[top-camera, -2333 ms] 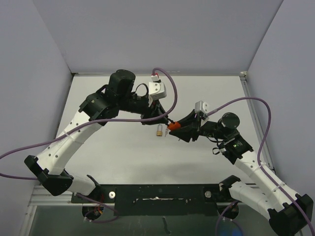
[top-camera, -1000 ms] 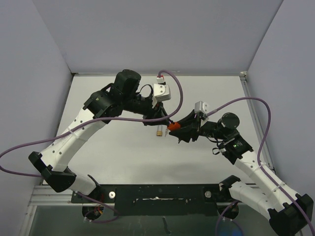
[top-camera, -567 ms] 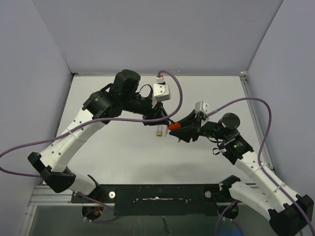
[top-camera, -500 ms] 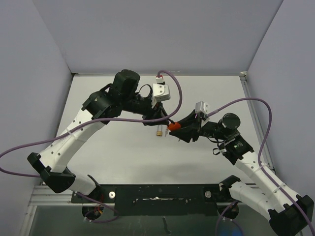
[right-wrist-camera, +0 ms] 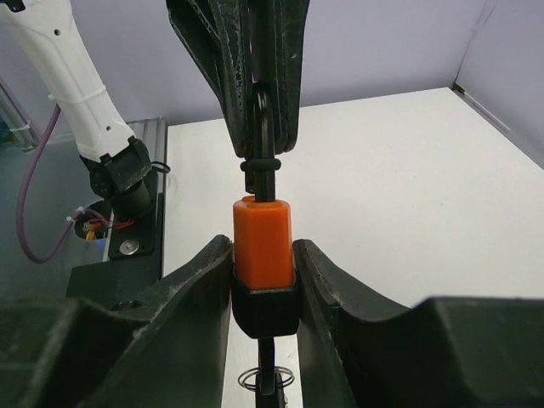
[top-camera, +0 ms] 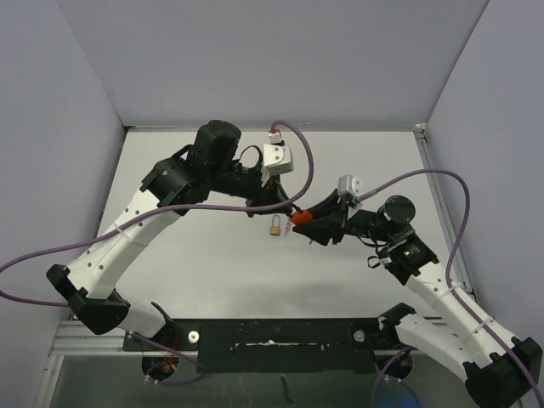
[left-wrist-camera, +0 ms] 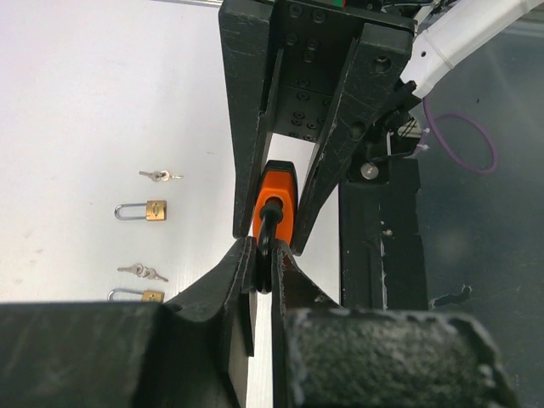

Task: Lock with the key
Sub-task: Lock the lock.

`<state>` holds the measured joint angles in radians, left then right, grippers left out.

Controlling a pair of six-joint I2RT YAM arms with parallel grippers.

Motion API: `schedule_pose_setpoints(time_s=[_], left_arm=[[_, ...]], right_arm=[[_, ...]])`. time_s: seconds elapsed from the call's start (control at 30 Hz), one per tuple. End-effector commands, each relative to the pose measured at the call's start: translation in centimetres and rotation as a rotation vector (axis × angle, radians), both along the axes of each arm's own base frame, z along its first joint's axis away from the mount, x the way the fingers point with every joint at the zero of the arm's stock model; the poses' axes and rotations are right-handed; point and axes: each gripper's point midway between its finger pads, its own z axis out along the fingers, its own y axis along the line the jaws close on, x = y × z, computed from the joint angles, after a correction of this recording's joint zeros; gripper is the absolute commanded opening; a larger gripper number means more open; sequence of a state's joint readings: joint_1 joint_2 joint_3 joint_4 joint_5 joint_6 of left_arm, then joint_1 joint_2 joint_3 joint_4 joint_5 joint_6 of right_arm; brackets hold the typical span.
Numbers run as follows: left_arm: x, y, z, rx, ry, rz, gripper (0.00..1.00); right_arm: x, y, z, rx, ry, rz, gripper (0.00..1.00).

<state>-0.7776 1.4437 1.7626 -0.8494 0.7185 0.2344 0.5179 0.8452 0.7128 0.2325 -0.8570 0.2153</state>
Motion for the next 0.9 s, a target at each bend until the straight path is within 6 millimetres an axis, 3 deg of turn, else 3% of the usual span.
schedule_pose_setpoints(time_s=[0.0, 0.37, 0.87], left_arm=[[-0.4, -0.1, 2.9, -0.083, -0.067, -0.018, 0.0], [-0.4, -0.2, 2.6, -0.069, -0.044, -0.015, 0.0], [-1.4, -0.6, 1.4, -0.087, -0.002, -0.037, 0.0]], right_arm=[[-0.7, -0.1, 4.2, 0.069, -0.129, 0.018, 0.0], [0.0, -0.2, 4.4, 0.068, -0.143, -0.02, 0.0], [-2.1, 0.5, 7.1, 0.139, -0.189, 0.127, 0.0]])
